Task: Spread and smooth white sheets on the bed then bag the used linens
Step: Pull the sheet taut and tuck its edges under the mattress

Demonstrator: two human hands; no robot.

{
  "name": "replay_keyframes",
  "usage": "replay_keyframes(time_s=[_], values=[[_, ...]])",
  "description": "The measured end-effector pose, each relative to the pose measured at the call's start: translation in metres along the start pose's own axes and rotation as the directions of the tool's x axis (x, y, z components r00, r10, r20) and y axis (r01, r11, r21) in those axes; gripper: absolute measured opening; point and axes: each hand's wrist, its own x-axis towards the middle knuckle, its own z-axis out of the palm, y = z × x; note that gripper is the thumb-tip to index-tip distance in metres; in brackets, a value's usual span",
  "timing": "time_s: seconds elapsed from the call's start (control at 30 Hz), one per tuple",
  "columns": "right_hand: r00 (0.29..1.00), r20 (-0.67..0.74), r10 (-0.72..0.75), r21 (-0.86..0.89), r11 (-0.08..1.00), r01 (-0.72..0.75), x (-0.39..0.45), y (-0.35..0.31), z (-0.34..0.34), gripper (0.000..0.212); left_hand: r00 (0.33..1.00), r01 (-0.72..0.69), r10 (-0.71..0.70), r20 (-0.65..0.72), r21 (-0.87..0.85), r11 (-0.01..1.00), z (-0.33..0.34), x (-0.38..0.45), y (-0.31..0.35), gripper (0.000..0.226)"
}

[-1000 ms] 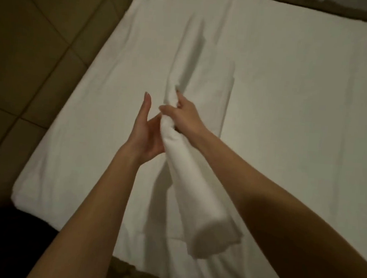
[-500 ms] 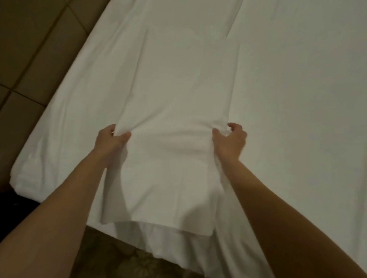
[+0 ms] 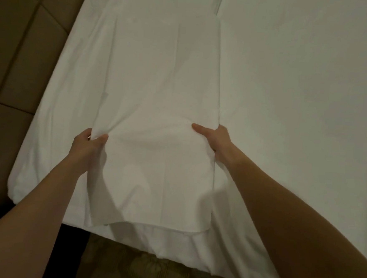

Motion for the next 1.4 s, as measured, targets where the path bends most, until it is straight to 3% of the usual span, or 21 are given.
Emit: replay_keyframes(time_s=[0.17, 0.23, 0.33, 0.43, 0.5, 0.57, 0.63, 0.73, 0.83, 1.0, 1.1, 1.23, 1.33, 1.4], values=[[0.975, -0.103, -0.197, -0.06, 0.98, 0.192, -0.008, -0.044, -0.039, 0.035, 0.994, -0.045, 0.063, 0.089, -0.19, 0.981, 0.033, -0.025, 0.006, 0.025], [0.976, -0.099, -0.192, -0.099, 0.978, 0.182, -0.008, -0.055, -0.056, 0.035, 0.992, 0.004, 0.029, 0.12, -0.269, 0.963, 0.054, -0.038, -0.001, 0.023], [0.998, 0.001, 0.062, -0.116, 0.991, -0.062, -0.009, -0.038, -0.079, 0.045, 0.973, 0.176, -0.121, 0.197, -0.294, 0.939, 0.074, -0.059, -0.024, 0.043], [0.925, 0.171, 0.34, -0.178, 0.934, -0.311, -0.027, -0.001, -0.099, 0.05, 0.913, 0.328, -0.241, 0.33, -0.239, 0.914, 0.077, -0.079, -0.051, 0.061], [0.884, 0.245, 0.399, -0.189, 0.914, -0.36, -0.041, 0.021, -0.105, 0.053, 0.892, 0.364, -0.271, 0.361, -0.22, 0.905, 0.075, -0.092, -0.061, 0.075], [0.914, 0.213, 0.345, -0.156, 0.936, -0.317, -0.053, 0.031, -0.106, 0.054, 0.894, 0.361, -0.266, 0.36, -0.231, 0.903, 0.074, -0.101, -0.063, 0.08], [0.975, 0.091, 0.204, -0.107, 0.975, -0.194, -0.059, 0.03, -0.109, 0.05, 0.893, 0.344, -0.226, 0.389, -0.265, 0.901, 0.072, -0.11, -0.06, 0.076], [0.993, 0.059, 0.099, -0.058, 0.994, -0.096, -0.067, 0.018, -0.122, 0.037, 0.878, 0.356, -0.196, 0.436, -0.323, 0.877, 0.075, -0.13, -0.06, 0.079], [0.992, 0.043, 0.116, -0.125, 0.986, -0.11, -0.079, 0.025, -0.149, 0.037, 0.878, 0.387, -0.249, 0.409, -0.301, 0.871, 0.103, -0.154, -0.073, 0.07], [0.929, 0.165, 0.333, -0.258, 0.923, -0.285, -0.088, 0.046, -0.19, 0.067, 0.908, 0.378, -0.267, 0.323, -0.358, 0.854, 0.138, -0.178, -0.09, 0.065], [0.936, 0.23, 0.267, -0.297, 0.935, -0.194, -0.087, 0.036, -0.197, 0.054, 0.907, 0.377, -0.259, 0.333, -0.365, 0.851, 0.13, -0.176, -0.088, 0.072], [0.982, 0.13, 0.138, -0.387, 0.919, -0.078, -0.092, 0.044, -0.209, 0.042, 0.886, 0.414, -0.286, 0.366, -0.345, 0.842, 0.131, -0.184, -0.095, 0.075], [0.97, 0.127, 0.205, -0.555, 0.826, -0.102, -0.085, 0.048, -0.217, 0.04, 0.854, 0.446, -0.319, 0.41, -0.263, 0.856, 0.132, -0.181, -0.091, 0.079], [0.958, 0.114, 0.262, -0.563, 0.812, -0.155, -0.073, 0.033, -0.214, 0.04, 0.845, 0.443, -0.326, 0.423, -0.215, 0.87, 0.128, -0.167, -0.078, 0.08]])
